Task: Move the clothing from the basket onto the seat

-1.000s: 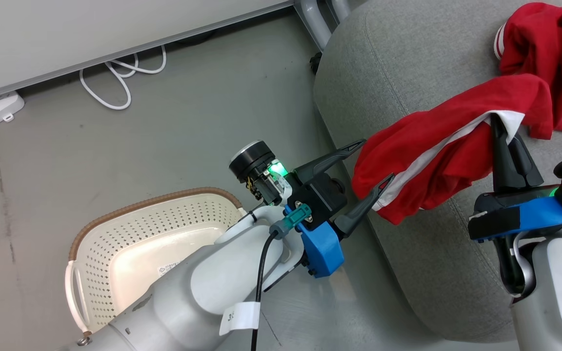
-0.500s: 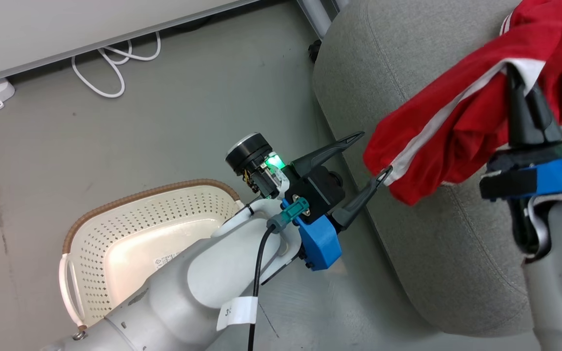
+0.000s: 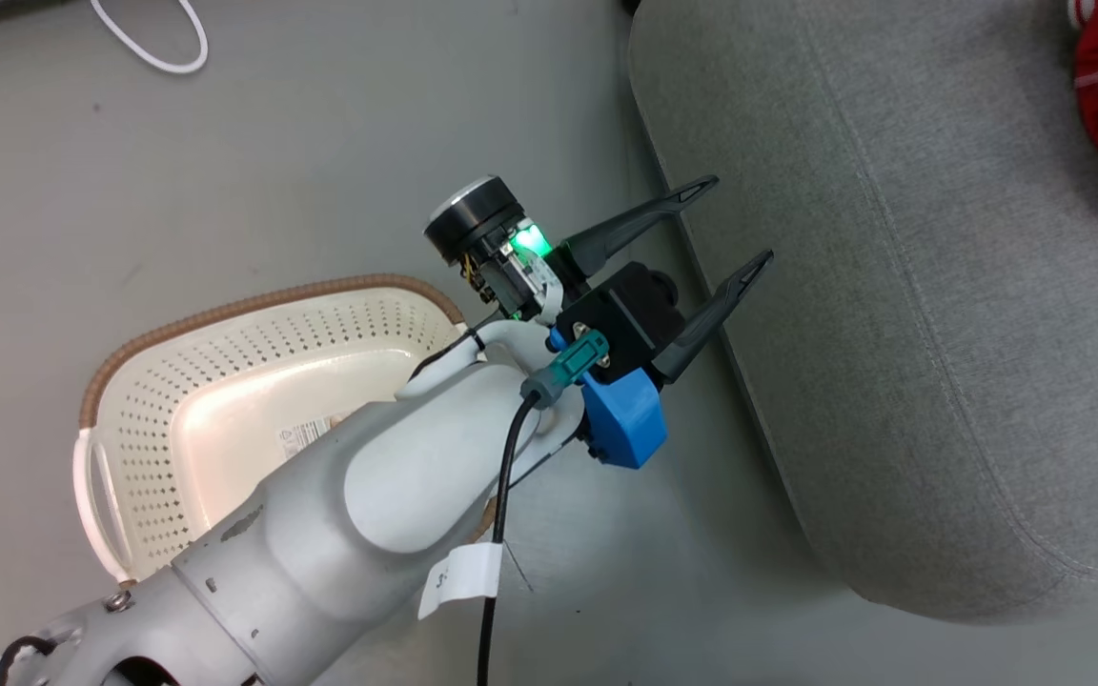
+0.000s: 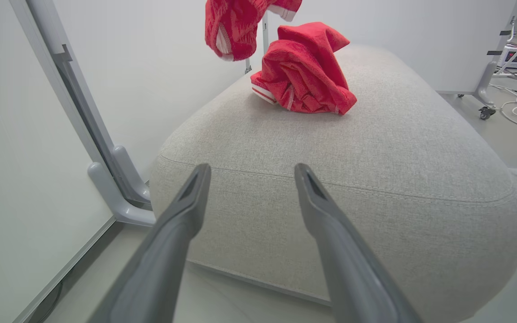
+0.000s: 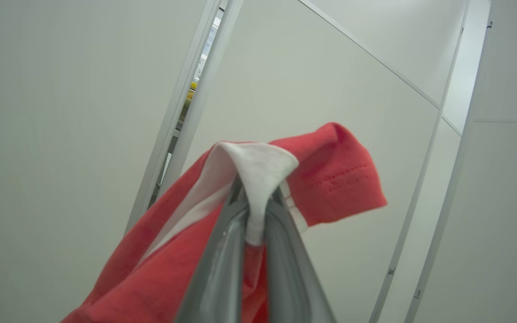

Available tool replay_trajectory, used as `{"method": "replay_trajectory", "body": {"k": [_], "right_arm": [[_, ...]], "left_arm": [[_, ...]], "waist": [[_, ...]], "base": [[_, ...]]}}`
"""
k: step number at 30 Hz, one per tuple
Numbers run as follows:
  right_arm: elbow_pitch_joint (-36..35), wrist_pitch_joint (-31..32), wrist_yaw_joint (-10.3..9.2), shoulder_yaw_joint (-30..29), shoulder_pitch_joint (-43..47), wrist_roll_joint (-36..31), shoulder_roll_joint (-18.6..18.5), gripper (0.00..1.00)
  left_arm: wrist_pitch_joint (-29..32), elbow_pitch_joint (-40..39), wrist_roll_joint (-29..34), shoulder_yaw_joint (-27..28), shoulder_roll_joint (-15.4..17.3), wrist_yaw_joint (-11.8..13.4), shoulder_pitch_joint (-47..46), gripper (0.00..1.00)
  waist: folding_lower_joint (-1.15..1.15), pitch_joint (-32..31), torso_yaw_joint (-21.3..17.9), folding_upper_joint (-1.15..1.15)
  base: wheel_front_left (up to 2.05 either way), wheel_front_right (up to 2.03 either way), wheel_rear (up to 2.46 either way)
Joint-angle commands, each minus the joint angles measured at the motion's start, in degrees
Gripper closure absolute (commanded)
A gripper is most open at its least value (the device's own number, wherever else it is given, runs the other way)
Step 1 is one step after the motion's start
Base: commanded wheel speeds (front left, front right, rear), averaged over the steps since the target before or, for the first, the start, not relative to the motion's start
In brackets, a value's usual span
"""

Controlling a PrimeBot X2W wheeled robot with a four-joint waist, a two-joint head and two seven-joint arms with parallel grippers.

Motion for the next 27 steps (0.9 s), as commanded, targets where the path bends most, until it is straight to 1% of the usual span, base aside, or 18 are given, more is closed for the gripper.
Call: {"method": "replay_trajectory", "body": {"k": [1, 4, 7, 10, 13, 23, 27], "right_arm": [[0.89, -0.17, 0.01, -0.98, -1.22, 0.31, -1.27, 1.0], [3.81, -0.17, 0.01, -4.71, -3.96, 0.26, -6.05, 1.0], [6.95, -0.17, 0.01, -8.03, -4.78, 0.64, -9.48, 1.0], [10.51, -0.17, 0.01, -10.88, -3.34, 0.42, -10.69, 1.0], [13.4, -0.17, 0.01, -12.95, -1.37, -0.45, -9.47, 1.0], [18.27, -0.17, 0.01, -16.26, 5.12, -3.43, -1.93, 1.0], [20.8, -0.18, 0.01, -16.98, 6.64, -4.36, -0.18, 1.0]], "left_arm": [[0.26, -0.27, 0.26, 0.22, 0.43, 0.18, -1.07, 0.0], [0.68, -1.11, 0.9, 0.41, 0.97, 0.59, -2.74, 0.0], [1.31, -1.76, 1.55, 0.42, 1.64, 0.75, -4.25, 0.0], [1.89, -2.39, 2.13, 0.16, 2.04, 0.84, -5.41, 0.0], [2.28, -2.89, 2.36, -0.16, 2.43, 0.79, -6.12, 0.0], [3.19, -4.28, 2.4, -0.78, 3.56, 1.07, -6.95, 0.0], [3.5, -4.89, 2.35, -0.96, 3.94, 1.45, -6.87, 0.0]], "waist": [[0.0, 2.69, 0.45, 0.0], [0.0, 5.82, 0.58, 0.0], [0.0, 8.76, 0.46, 0.0], [0.0, 11.07, 0.35, 0.0], [0.0, 12.54, 0.07, 0.0], [0.0, 14.26, -0.18, 0.0], [0.0, 14.81, -0.19, 0.0]], "base": [[0.0, 0.0, 0.0], [0.0, 0.0, 0.0], [0.0, 0.0, 0.0], [0.0, 0.0, 0.0], [0.0, 0.0, 0.0], [0.0, 0.0, 0.0], [0.0, 0.0, 0.0]]}}
